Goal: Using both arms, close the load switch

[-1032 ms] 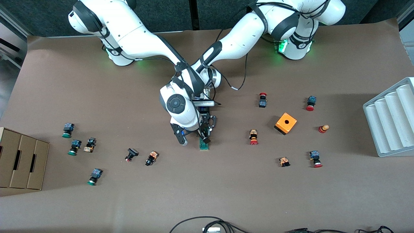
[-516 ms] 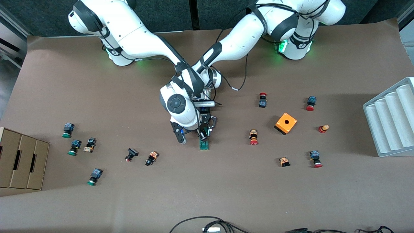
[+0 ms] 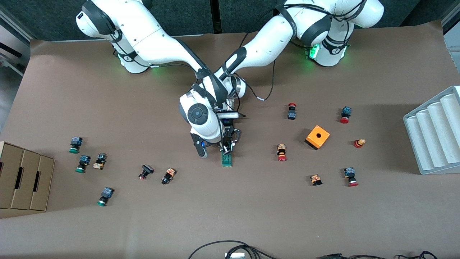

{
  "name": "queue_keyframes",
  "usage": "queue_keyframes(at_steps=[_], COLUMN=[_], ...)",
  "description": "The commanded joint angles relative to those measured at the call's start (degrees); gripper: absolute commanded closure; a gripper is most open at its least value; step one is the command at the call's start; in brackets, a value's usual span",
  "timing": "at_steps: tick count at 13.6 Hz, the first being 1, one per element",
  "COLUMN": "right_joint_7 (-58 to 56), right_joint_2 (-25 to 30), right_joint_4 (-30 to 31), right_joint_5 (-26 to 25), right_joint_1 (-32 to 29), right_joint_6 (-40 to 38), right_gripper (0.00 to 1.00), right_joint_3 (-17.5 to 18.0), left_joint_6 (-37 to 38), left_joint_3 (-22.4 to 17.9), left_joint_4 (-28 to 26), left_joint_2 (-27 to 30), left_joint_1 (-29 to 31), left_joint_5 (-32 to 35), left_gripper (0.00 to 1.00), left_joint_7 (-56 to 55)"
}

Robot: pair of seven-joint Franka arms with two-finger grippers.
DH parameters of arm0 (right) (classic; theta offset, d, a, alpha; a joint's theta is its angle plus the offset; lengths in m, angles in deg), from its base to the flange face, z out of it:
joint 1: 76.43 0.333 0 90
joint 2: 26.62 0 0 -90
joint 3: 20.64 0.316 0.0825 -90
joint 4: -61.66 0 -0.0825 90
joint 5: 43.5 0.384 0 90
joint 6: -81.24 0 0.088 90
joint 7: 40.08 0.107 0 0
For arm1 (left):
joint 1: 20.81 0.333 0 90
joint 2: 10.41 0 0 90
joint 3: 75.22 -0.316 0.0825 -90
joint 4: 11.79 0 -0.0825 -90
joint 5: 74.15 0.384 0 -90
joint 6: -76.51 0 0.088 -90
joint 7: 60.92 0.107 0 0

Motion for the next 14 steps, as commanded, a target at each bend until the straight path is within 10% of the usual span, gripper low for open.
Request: queue_keyframes(at_steps=[1,14], right_joint_7=[0.18,0.18], right_joint_2=[1.52,0.64], right_joint_4=[2.57,1.16], right_joint_5=[1.71,1.53], right_joint_1=[0.97,0.35], right_joint_6=[2.58,4.51], right_gripper=[0.5,0.66], right_joint_3=[-0.63,-0.63], left_joint_6=[1.33,1.68], left_joint_3=[0.16,0.16], left_joint_4=[0.83,0.65], left_joint_2=[-0.5,-0.59], left_joint_1=[-0.16,-0.16], left_joint_5=[0.24,0.24], left_gripper=[0.51,0.49], left_joint_7=[-0.55,-0.64])
